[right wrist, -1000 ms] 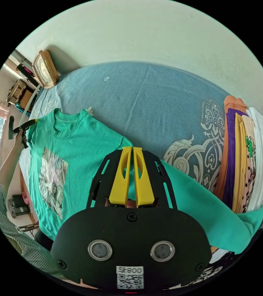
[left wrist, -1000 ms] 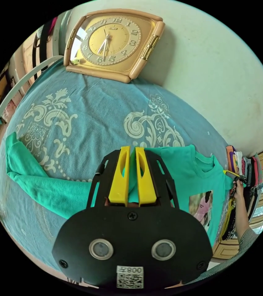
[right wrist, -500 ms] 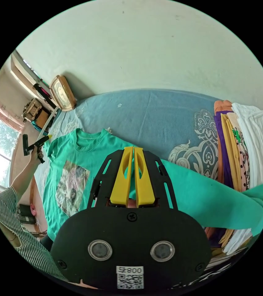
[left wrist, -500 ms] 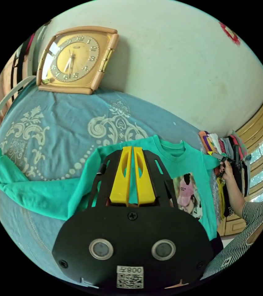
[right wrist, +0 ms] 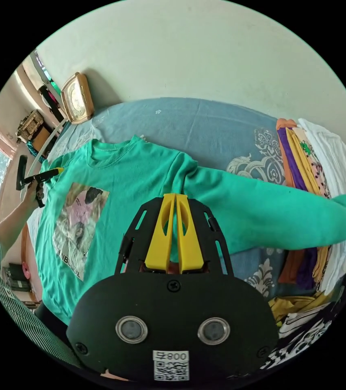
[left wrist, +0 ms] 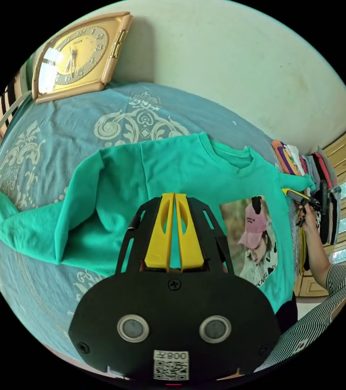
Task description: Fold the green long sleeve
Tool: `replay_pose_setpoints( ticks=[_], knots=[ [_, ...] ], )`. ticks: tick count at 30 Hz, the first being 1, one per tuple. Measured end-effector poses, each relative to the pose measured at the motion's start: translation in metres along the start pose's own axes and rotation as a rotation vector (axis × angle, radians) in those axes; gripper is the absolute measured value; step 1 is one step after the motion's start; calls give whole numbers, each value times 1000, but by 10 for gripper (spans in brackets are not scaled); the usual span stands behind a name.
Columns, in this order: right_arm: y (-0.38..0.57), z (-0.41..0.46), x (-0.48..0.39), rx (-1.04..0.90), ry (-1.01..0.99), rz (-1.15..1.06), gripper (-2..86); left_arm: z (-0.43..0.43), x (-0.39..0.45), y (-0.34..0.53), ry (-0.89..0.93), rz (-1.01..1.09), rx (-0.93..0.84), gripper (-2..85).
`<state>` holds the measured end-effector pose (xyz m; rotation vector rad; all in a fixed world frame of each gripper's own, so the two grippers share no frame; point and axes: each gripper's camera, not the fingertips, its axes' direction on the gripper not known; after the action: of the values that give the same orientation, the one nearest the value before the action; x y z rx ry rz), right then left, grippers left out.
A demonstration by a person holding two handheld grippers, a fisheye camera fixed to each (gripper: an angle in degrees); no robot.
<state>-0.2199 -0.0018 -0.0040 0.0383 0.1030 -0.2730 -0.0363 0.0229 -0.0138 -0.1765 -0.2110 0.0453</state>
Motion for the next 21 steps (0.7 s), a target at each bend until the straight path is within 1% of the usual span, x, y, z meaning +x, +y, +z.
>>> replay_pose_setpoints(
  ticks=[1,3,5,6,9,11,12,14,17,21],
  knots=[
    [8,9,2,-59,10,24,4,4,1,5,16,-11,13,2],
    [20,6,4,-35,-40,47,6,5,4,9,40,-60,35,2],
    [25,-11,6,-40,-87,85,10,3,20,15,151,-17,83,3],
    [27,-19,6,-24,-79,94,11,4,26,17,165,-4,83,3],
    [45,-71,8,67,50,118,27,10,59,24,216,83,69,4],
    [61,-117,19,125,196,149,64,22,86,31,263,129,44,4],
    [64,-127,22,123,235,157,73,26,92,34,277,135,38,4],
    [73,-158,40,96,348,184,95,42,118,43,331,158,15,4],
    [80,-173,63,9,452,199,104,61,150,53,385,187,-25,4],
    [77,-160,77,-137,448,132,112,78,182,65,429,208,-66,3]
  ],
)
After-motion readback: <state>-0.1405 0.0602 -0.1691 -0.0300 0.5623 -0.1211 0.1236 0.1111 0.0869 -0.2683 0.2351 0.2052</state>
